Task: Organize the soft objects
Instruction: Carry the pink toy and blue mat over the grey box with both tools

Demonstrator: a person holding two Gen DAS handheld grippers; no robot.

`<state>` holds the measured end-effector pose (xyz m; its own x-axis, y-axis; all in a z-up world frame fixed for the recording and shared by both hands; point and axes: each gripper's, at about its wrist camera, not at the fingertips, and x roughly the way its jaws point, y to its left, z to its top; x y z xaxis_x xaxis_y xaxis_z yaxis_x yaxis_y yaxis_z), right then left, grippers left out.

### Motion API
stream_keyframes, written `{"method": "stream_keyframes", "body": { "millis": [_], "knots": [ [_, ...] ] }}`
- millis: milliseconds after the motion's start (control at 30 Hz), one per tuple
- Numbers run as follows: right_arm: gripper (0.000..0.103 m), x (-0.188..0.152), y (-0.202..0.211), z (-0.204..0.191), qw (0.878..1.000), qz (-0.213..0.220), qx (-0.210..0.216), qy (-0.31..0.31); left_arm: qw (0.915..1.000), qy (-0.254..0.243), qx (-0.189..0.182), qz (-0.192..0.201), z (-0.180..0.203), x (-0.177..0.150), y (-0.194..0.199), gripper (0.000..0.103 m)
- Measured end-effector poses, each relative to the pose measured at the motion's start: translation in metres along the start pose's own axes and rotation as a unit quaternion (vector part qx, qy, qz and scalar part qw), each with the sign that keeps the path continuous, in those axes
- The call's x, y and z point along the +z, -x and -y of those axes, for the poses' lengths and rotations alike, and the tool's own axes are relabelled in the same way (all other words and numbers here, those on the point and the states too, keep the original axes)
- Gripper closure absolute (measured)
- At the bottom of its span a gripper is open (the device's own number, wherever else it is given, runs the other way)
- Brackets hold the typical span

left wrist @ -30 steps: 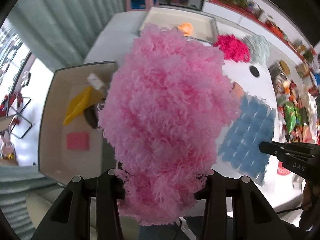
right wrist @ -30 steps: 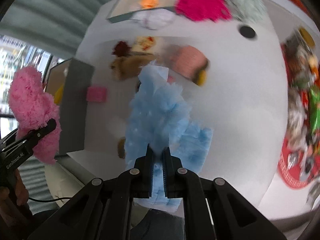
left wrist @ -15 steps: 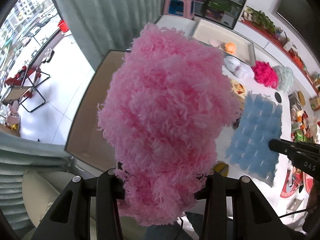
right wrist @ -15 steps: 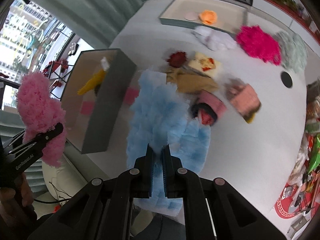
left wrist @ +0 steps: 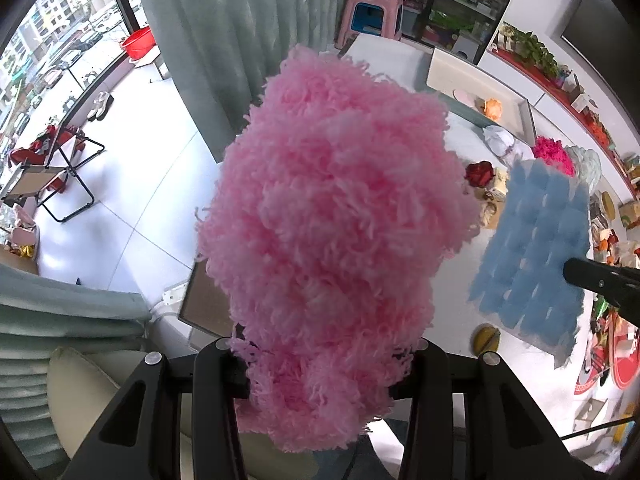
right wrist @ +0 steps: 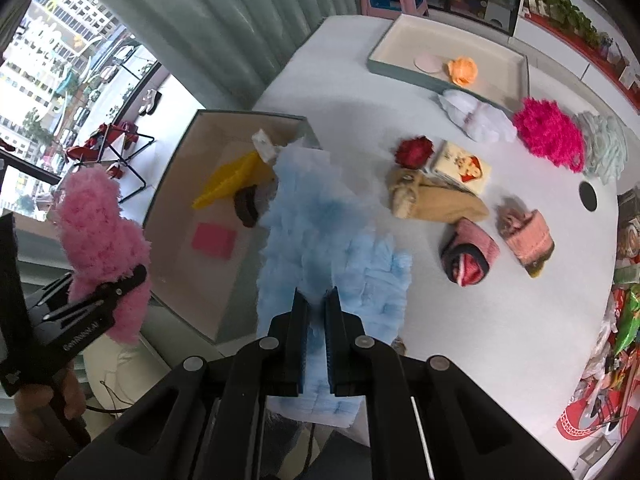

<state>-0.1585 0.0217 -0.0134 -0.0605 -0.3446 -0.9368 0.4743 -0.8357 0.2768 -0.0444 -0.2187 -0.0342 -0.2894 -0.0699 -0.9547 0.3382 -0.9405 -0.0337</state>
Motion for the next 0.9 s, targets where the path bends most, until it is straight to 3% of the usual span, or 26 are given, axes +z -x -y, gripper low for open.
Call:
{"method": "stream_keyframes", "body": {
  "millis": [367, 900],
  "knots": [
    [0.095, 0.018, -0.003, -0.068, 0.999, 0.015, -0.002, 0.032, 0.9999, 0.011, -0.001, 0.008, -0.038, 0.008, -0.004, 0.058],
    [0.095, 0.036, -0.039, -0.138, 0.995, -0.017, 0.013, 0.101, 0.9997, 0.021, 0.011, -0.008, -0.054, 0.008, -0.019, 0.058]
  ]
}}
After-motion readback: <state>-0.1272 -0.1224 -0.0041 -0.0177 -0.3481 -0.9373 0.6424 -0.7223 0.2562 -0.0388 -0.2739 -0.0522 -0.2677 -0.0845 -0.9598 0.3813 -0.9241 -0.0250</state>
